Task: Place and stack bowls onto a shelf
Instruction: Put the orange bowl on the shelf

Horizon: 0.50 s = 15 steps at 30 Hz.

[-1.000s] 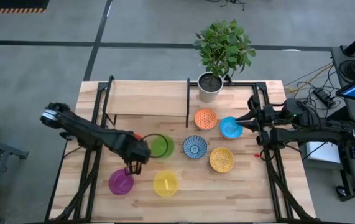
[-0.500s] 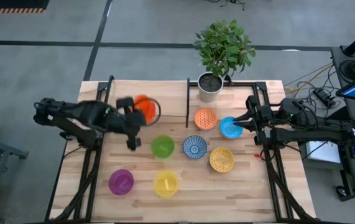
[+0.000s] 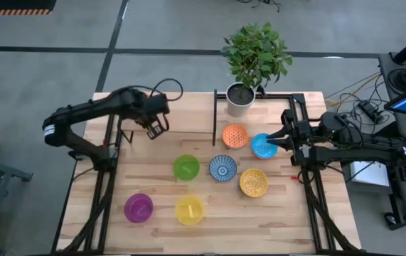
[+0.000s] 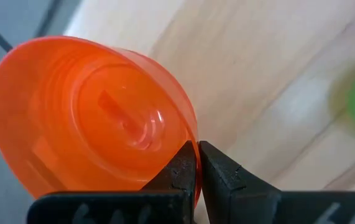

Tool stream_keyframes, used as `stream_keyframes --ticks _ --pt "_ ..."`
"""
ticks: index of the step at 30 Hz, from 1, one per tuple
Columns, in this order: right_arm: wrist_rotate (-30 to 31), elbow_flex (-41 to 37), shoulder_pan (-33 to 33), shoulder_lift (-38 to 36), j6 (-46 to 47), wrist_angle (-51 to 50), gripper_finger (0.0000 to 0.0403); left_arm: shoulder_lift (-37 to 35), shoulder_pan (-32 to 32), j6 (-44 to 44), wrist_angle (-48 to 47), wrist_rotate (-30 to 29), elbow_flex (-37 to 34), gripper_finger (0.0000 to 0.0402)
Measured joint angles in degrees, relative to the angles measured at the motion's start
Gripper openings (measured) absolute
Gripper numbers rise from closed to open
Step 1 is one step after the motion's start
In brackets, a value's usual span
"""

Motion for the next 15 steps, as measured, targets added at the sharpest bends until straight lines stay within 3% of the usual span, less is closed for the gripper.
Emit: stream_keyframes --ticks 15 --pt "0.0 0.0 0.0 0.0 -0.5 -0.1 0.0047 4.5 2.7 1.0 -0.1 0.2 -0.3 0.0"
